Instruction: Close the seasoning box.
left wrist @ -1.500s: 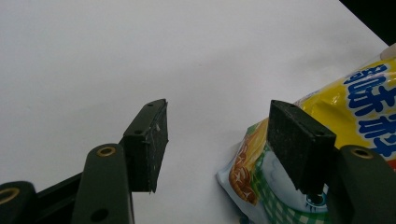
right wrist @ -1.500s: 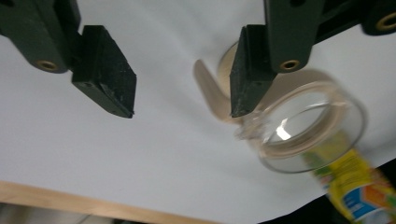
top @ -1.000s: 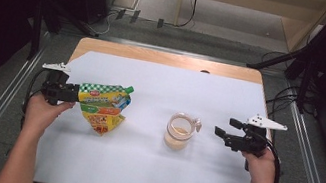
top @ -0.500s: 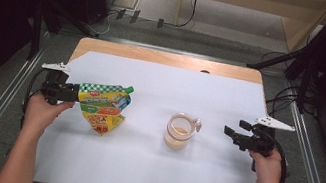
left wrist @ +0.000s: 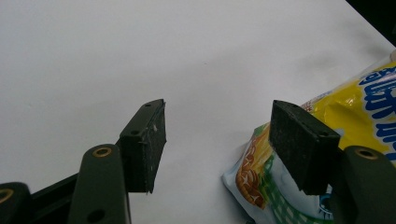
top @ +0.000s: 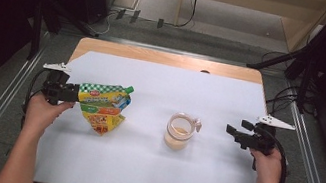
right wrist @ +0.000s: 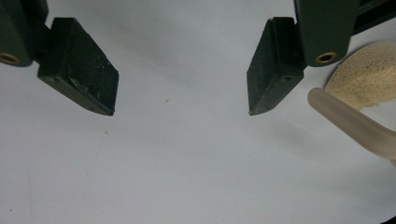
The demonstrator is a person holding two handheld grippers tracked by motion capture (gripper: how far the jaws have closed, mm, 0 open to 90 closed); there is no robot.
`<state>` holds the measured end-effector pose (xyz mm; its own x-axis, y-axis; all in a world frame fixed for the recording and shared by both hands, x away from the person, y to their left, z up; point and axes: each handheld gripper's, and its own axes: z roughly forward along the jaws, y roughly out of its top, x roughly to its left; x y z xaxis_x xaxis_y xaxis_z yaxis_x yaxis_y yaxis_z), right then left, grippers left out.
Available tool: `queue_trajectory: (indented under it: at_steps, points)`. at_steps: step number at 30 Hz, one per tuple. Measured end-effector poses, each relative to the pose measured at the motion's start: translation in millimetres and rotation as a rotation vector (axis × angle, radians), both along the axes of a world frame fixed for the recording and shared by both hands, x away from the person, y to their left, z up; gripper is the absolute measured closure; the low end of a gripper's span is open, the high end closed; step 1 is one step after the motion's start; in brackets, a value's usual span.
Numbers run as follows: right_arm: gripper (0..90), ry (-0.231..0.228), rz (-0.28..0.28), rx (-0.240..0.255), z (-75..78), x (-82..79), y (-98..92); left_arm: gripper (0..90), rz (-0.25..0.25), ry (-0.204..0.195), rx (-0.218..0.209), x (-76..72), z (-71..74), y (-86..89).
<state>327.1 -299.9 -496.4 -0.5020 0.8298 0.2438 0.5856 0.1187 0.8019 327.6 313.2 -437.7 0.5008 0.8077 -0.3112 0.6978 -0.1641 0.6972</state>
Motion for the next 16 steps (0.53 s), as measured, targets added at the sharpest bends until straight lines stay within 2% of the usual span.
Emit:
queue_trajectory:
  at_steps: [10, 16]
  points:
    - [25.5, 0.001, 0.002, -0.009, -0.3, -0.2, 1.8, 36.9, -0.003, 0.005, 0.001, 0.5, -0.8, -0.5]
    - [25.7, 0.004, 0.001, -0.009, -0.4, 0.3, 1.3, 36.8, 0.007, 0.015, 0.016, 1.5, -2.9, -1.6]
